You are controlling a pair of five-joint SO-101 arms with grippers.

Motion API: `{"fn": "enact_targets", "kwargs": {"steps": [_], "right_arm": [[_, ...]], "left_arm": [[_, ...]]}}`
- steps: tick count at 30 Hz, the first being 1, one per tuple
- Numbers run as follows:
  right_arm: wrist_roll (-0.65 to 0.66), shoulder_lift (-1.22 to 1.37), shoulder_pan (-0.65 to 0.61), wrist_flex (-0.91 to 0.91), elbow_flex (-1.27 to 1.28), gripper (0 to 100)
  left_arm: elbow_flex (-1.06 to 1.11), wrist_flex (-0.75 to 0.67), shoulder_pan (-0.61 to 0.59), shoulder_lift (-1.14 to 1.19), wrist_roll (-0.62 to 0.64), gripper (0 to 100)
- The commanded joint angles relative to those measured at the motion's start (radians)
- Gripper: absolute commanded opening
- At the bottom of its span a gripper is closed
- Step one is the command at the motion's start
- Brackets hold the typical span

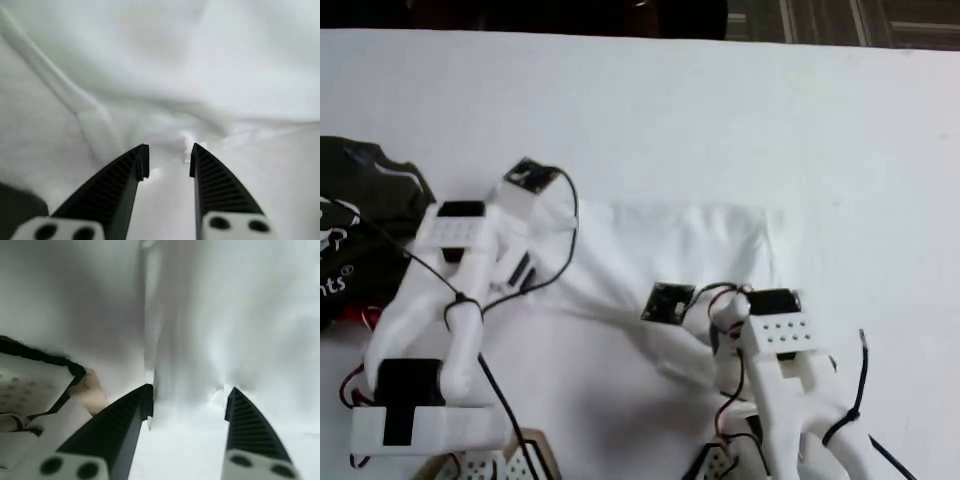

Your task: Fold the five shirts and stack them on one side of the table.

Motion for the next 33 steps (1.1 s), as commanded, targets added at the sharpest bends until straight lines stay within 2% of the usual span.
{"fn": "enact_targets", "kwargs": {"steps": [1, 5, 7, 10, 12, 14, 16, 20, 23, 29, 33], "right_arm": [[0.005, -0.036, 0.004, 0.159, -0.178, 23.8], [-0.006, -0.128, 0.005, 0.341, -0.436, 23.3], [-0.089, -0.166, 0.007, 0.343, -0.535, 18.4], [-0.278, -0.174, 0.005, 0.202, -0.586, 0.3], [-0.370, -0.139, 0.007, 0.068, -0.548, 4.6], [-0.385, -0.051, 0.001, -0.062, -0.502, 2.8], [-0.393, 0.077, 0.007, -0.193, -0.479, 1.8], [-0.525, 0.360, 0.028, -0.358, -0.526, 1.9], [-0.583, 0.550, 0.054, -0.392, -0.618, 1.9], [-0.588, 0.898, 0.134, -0.386, -0.845, 2.0], [-0.588, 1.092, 0.127, -0.337, -1.019, 2.0]], "left_arm": [[-0.142, 0.084, -0.002, -0.032, 0.026, 16], [-0.308, 0.166, 0.005, -0.029, 0.064, 16], [-0.363, 0.166, 0.011, -0.021, 0.064, 16], [-0.438, 0.169, 0.043, 0.074, 0.064, 13], [-0.493, 0.172, 0.068, 0.186, 0.066, 2], [-0.561, 0.172, 0.078, 0.305, 0.091, 5], [-0.631, 0.172, 0.080, 0.419, 0.121, 3], [-0.757, 0.176, 0.083, 0.591, 0.133, 3], [-0.834, 0.212, 0.075, 0.666, 0.133, 3], [-0.974, 0.279, 0.000, 0.772, 0.135, 3], [-1.099, 0.336, -0.044, 0.861, 0.127, 3]]}}
